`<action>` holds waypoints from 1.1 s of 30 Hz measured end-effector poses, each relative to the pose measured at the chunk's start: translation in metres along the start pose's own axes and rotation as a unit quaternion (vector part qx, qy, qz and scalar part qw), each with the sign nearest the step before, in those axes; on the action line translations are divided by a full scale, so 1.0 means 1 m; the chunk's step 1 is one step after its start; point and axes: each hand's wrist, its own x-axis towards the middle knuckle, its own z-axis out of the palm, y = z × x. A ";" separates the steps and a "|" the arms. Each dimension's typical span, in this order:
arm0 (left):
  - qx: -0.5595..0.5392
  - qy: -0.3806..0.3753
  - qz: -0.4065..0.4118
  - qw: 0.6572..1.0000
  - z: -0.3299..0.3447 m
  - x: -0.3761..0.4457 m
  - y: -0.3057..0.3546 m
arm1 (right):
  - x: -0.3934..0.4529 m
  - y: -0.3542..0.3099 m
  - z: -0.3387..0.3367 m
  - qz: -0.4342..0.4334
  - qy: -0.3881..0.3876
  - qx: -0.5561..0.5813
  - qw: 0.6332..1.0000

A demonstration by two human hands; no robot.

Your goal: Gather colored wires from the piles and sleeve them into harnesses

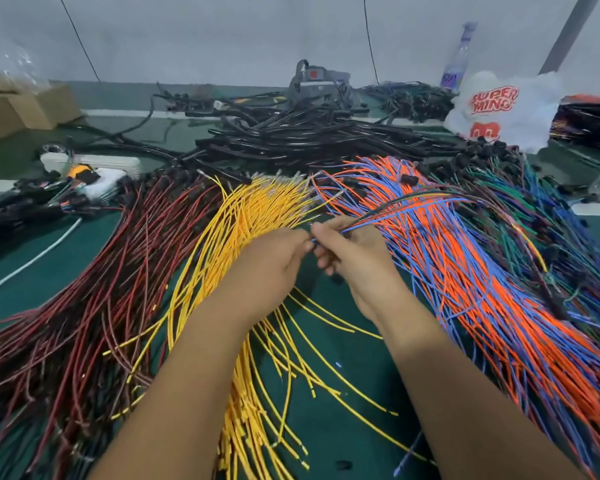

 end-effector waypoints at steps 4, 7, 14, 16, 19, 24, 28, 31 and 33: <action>-0.125 0.023 -0.053 0.990 -0.002 0.001 -0.004 | 0.000 0.000 0.000 -0.003 0.035 0.013 0.999; -0.187 0.070 -0.101 0.975 -0.007 0.001 -0.007 | 0.000 0.001 0.000 -0.015 0.063 0.032 0.997; -0.119 0.089 -0.041 0.988 -0.005 0.000 -0.009 | -0.003 0.002 -0.001 0.011 0.010 -0.004 1.000; -0.148 0.090 -0.061 0.983 -0.003 0.000 -0.008 | -0.003 0.002 -0.002 0.006 0.001 -0.006 1.000; -0.165 0.101 -0.124 0.973 -0.006 0.001 -0.010 | -0.003 0.004 -0.001 -0.011 0.021 -0.009 1.000; -0.065 0.087 -0.184 0.977 -0.011 -0.004 -0.021 | 0.000 0.001 -0.009 -0.044 0.087 0.007 0.995; -0.366 0.122 -0.250 0.888 -0.008 0.001 -0.013 | -0.002 0.000 -0.006 -0.052 0.055 0.038 0.996; -0.532 0.104 -0.253 0.801 -0.007 0.005 -0.002 | -0.003 -0.001 -0.002 -0.057 0.032 0.033 0.997; -0.503 0.110 -0.227 0.826 -0.005 0.003 0.001 | -0.004 -0.001 -0.002 -0.064 0.023 0.014 0.998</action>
